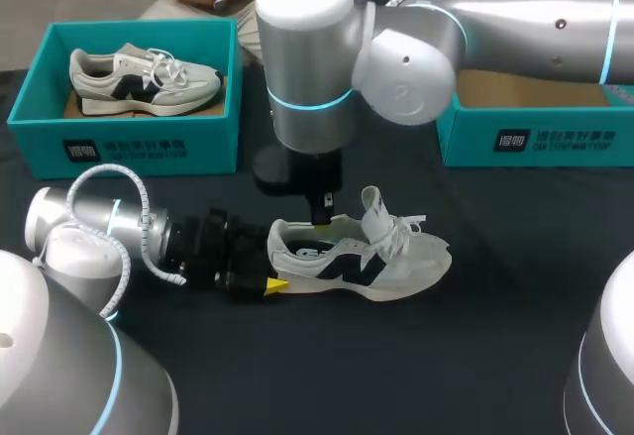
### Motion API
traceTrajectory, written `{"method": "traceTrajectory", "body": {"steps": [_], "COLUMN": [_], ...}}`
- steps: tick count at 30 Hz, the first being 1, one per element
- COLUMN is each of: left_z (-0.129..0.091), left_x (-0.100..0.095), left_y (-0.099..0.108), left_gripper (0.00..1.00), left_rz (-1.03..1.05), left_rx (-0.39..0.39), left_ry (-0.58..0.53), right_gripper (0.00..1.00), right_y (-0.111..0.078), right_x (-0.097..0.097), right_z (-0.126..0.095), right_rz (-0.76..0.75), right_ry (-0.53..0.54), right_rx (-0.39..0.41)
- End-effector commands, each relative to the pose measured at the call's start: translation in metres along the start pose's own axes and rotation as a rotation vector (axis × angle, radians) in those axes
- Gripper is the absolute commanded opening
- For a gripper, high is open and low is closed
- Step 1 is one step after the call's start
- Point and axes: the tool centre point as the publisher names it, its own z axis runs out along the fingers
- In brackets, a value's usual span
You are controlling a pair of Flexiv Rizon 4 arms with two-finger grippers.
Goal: Take the shoe out of the shoebox, open the shoe tongue, remove and reinsert the insole, then place the shoe into the shoebox
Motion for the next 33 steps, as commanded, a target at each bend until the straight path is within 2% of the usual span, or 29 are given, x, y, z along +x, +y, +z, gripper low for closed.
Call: {"method": "traceTrajectory", "body": {"steps": [1, 16, 33], "left_z": [0.002, 0.002, 0.002], "left_x": [0.000, 0.000, 0.000], "left_y": [0.005, 0.005, 0.005], "left_gripper": [0.00, 0.00, 0.00], "left_rz": [0.000, 0.000, 0.000], "left_rx": [-0.001, -0.001, -0.001], "left_ry": [-0.001, -0.001, -0.001], "right_gripper": [0.00, 0.00, 0.00], "right_y": [-0.001, -0.008, -0.024], "right_x": [-0.005, -0.020, -0.022], "right_z": [0.009, 0.037, 0.059], "right_rz": [-0.002, -0.007, 0.055], "right_ry": [0.008, 0.047, 0.069], "right_rx": [0.006, 0.049, 0.060]}}
